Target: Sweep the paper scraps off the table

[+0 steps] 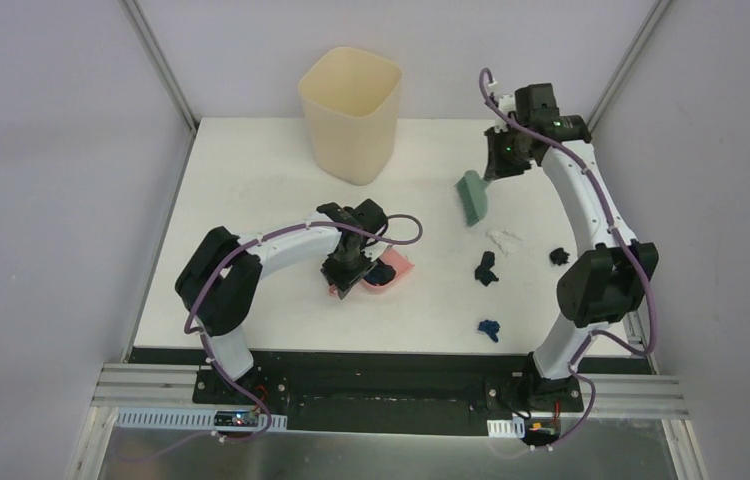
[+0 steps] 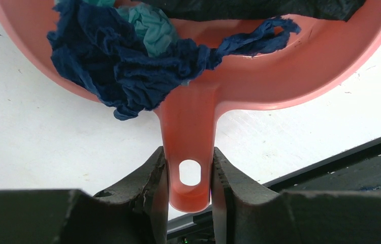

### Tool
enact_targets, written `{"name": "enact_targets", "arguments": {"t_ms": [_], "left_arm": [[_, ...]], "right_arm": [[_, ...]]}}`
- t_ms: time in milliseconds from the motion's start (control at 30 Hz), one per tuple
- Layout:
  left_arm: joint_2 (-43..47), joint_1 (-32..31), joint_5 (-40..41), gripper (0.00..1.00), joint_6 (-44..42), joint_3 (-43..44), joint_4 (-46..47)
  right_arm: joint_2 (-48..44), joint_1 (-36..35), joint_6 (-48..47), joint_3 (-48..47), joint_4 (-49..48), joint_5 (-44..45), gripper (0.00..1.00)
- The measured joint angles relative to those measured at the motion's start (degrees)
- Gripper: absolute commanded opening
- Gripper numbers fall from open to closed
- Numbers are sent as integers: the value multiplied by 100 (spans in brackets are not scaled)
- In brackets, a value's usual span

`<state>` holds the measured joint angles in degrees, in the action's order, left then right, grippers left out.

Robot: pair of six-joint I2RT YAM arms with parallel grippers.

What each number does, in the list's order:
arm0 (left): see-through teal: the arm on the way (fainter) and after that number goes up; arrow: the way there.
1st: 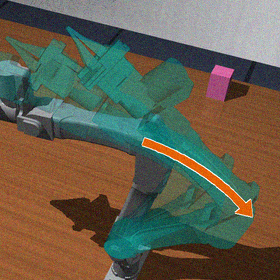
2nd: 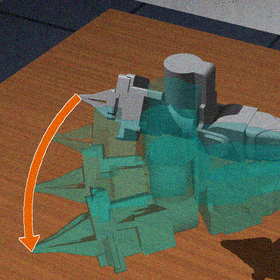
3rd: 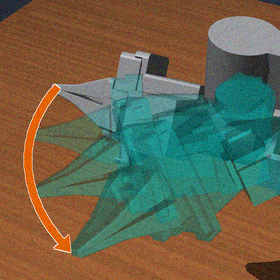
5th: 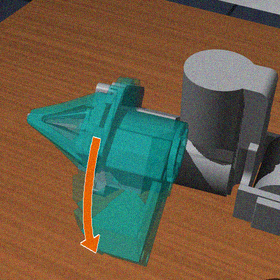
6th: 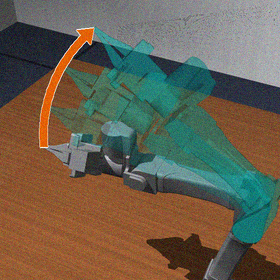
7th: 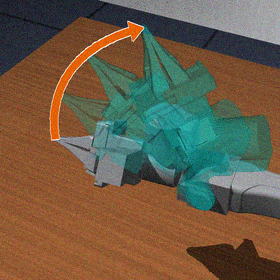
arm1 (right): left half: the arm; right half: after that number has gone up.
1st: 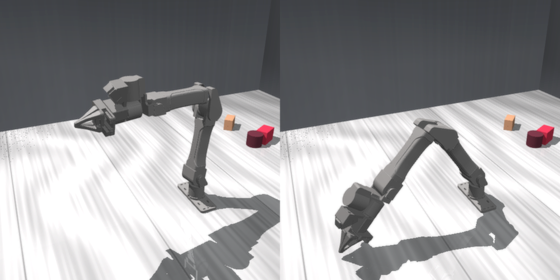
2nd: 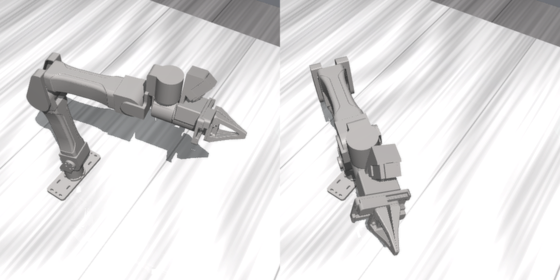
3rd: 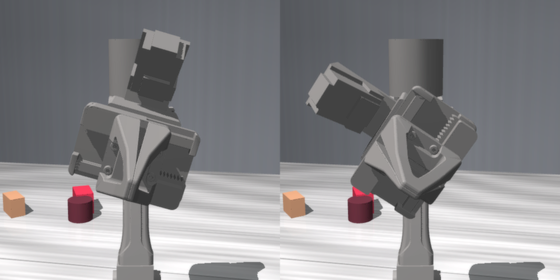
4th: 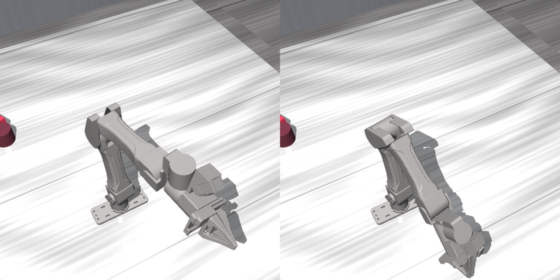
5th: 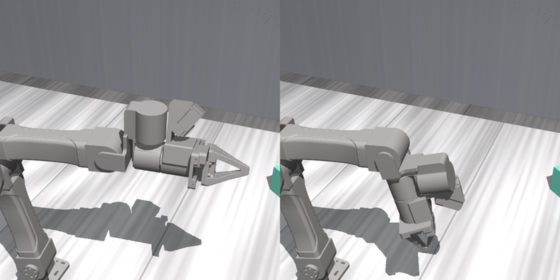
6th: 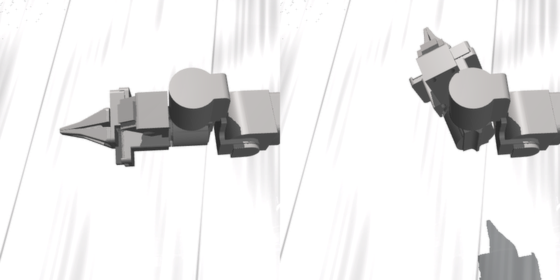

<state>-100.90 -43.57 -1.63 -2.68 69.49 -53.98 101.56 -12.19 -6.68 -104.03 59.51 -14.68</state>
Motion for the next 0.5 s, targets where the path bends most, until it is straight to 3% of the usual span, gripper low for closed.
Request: {"name": "enact_targets", "arguments": {"t_ms": [267,500], "left_arm": [[31,0,-44,0,0,-15,9],[107,-94,-59,0,-24,-85,42]], "right_arm": [[-437,437,-588,173,-380,2365,0],[-378,433,-802,442,-350,3226,0]]}}
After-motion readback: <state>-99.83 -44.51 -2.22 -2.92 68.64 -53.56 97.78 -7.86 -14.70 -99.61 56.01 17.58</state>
